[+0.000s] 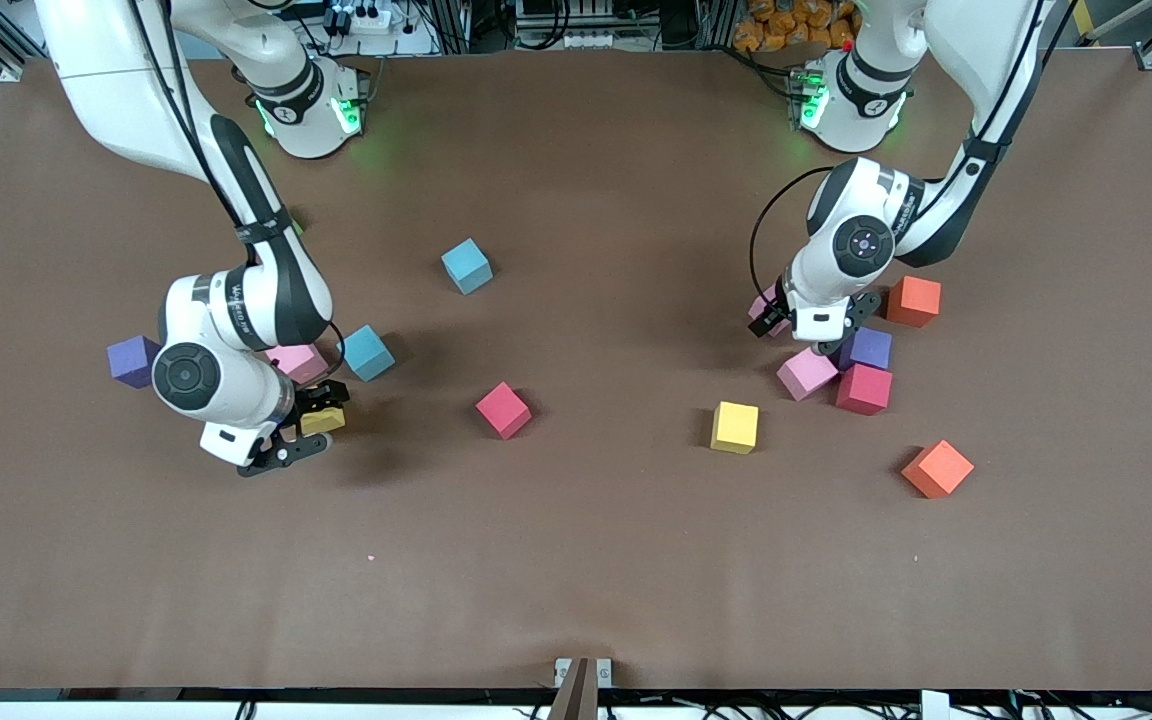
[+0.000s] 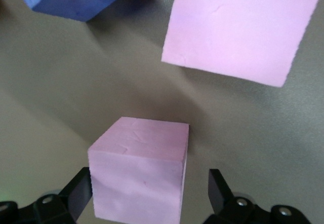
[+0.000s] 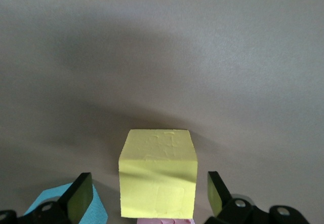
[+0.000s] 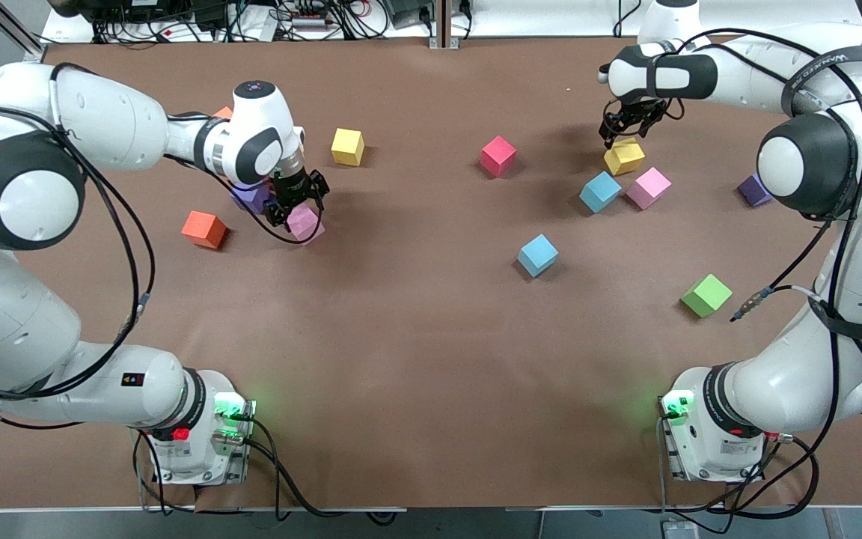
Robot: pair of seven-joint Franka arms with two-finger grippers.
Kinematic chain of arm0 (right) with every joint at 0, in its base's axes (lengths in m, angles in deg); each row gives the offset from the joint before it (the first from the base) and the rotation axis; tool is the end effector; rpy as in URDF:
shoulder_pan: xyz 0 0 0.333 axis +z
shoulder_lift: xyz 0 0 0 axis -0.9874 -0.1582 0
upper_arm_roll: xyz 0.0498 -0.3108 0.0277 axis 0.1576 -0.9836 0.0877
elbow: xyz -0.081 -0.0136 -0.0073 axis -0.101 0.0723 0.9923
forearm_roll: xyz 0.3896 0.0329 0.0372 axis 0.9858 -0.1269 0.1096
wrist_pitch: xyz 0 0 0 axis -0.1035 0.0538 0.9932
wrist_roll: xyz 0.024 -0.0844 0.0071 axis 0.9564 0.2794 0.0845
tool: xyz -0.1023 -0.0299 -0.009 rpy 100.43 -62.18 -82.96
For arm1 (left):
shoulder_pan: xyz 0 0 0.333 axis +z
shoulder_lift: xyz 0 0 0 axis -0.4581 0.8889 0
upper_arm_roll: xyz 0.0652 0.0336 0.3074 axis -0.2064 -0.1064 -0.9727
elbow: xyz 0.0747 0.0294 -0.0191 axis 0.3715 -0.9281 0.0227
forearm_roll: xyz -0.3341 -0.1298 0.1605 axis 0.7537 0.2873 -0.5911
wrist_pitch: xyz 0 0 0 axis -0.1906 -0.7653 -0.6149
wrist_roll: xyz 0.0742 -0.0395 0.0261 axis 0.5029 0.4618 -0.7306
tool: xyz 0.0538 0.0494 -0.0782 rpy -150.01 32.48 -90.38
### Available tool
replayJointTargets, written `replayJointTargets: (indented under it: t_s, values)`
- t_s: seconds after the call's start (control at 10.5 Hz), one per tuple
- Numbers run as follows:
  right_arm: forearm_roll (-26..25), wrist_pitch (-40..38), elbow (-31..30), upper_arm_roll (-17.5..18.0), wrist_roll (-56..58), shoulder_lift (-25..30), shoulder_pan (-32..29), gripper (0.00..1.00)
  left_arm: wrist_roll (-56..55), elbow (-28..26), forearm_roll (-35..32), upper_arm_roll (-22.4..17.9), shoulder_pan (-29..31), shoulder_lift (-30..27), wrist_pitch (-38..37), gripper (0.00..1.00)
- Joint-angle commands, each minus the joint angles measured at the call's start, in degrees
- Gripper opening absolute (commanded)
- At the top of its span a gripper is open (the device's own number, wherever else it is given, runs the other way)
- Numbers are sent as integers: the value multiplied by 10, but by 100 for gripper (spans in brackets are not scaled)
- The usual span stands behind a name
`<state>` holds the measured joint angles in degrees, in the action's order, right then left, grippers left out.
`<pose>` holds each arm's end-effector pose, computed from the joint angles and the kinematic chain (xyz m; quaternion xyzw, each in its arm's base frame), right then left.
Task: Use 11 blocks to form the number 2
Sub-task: 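Grasp the lavender cube with the left gripper while the right gripper grasps yellow, then carry the lavender cube to the table middle with the left gripper and release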
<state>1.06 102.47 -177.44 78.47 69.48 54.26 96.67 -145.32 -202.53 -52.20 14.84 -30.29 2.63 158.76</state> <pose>0.6235 0.1078 0.2319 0.9817 0.1740 -0.0766 0.0136 0.4457 -0.2006 0.2017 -0.9231 -0.3698 0.0986 0.0375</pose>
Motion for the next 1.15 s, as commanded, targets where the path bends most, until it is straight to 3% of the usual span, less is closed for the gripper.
replayJointTargets:
  t_s: [0.0, 0.1, 0.19, 0.29, 0.48, 0.57, 0.77, 0.86, 0.96, 1.05]
  values:
    - [2, 22, -18, 3, 7, 5, -12, 100, -2, -4, -21, 0, 0, 9, 10, 80]
    - [2, 48, -34, 3, 19, 4, -16, 100, -2, 1, -23, 0, 2, 20, 10, 54]
    - [2, 64, -47, 4, 21, 4, -21, 100, 0, 5, -46, 0, 0, 22, 10, 35]
    - [2, 73, -55, 4, 21, 4, -21, 100, 4, 6, -82, 10, -1, 20, 10, 26]
    - [9, 100, -71, 4, 21, 1, -21, 100, 18, 29, -92, 62, -6, 21, 8, 6]
    - [15, 115, -78, 4, 21, -2, -20, 100, 48, 47, -80, 63, -46, 20, 6, 0]
    - [16, 125, -79, 5, 21, -7, -19, 100, 48, 93, -39, 63, -122, 33, -2, 0]
    - [16, 129, -79, 6, 21, -7, -18, 93, 49, 105, -10, 63, -157, 37, -3, 0]
    - [16, 130, -82, 7, 21, -7, -17, 29, 48, 116, -3, 63, -198, 43, -5, 0]
    - [16, 130, -83, 9, 20, -6, -18, 0, 48, 130, -3, 65, -223, 47, -18, 0]
